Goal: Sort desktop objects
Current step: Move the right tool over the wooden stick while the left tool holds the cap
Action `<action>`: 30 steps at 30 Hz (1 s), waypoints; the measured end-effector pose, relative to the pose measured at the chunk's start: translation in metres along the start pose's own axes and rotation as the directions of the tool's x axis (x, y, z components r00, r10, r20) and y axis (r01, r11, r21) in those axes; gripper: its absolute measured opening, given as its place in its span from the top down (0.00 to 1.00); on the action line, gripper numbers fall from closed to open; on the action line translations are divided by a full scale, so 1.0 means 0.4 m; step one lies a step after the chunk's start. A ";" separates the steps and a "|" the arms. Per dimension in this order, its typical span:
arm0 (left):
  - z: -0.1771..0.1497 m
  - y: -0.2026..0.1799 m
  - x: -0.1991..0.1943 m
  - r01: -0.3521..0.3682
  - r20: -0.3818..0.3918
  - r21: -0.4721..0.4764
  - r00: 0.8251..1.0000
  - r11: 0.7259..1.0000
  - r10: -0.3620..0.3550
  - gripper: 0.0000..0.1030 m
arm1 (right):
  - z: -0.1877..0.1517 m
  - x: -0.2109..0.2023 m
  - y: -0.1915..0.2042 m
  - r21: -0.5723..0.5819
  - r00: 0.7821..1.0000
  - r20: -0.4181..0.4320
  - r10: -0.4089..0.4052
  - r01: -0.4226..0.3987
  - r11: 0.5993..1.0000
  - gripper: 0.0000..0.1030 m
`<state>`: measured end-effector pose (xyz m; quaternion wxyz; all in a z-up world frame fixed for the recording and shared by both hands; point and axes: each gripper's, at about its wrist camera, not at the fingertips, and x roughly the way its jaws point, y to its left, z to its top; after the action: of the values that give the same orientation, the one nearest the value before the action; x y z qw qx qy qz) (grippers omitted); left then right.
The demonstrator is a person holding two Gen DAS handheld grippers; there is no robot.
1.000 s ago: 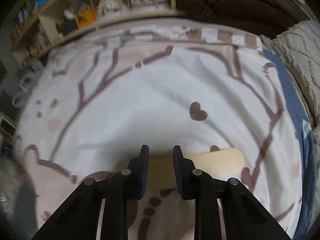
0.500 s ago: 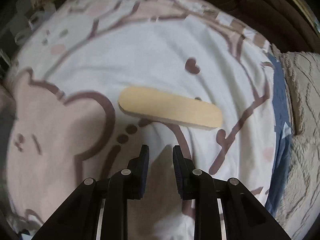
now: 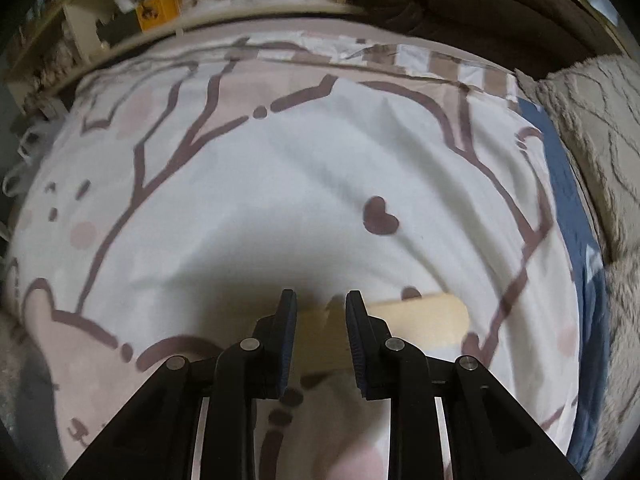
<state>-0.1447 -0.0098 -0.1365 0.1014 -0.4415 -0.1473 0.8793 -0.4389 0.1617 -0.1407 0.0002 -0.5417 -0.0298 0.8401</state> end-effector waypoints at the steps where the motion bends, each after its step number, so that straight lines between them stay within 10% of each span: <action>1: 0.000 -0.003 0.001 0.002 -0.001 0.006 1.000 1.000 -0.002 0.86 | 0.003 0.009 0.006 -0.022 1.000 -0.007 -0.012 0.012 1.000 0.76; 5: 0.002 -0.004 0.010 0.013 -0.008 0.007 1.000 1.000 -0.013 0.86 | 0.008 0.022 0.014 -0.084 0.995 -0.006 -0.103 0.102 0.991 0.50; 19: 0.007 -0.020 -0.032 0.005 0.030 0.034 1.000 0.999 -0.006 0.86 | -0.056 -0.072 0.017 -0.303 0.974 -0.192 -0.123 0.061 0.951 0.49; 23: 0.010 -0.014 -0.036 0.012 0.031 0.026 0.999 1.000 -0.012 0.86 | -0.114 -0.050 0.019 -0.384 0.937 -0.287 -0.200 0.079 0.920 0.49; 30: 0.016 -0.003 -0.036 0.024 0.031 0.002 0.999 1.000 -0.024 0.86 | -0.055 -0.105 -0.086 0.045 0.991 -0.134 0.017 -0.011 0.999 0.49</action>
<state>-0.1413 -0.0144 -0.1216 0.1100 -0.4258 -0.1534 0.8849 -0.4025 0.1960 -0.1098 0.0083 -0.5971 -0.0075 0.8021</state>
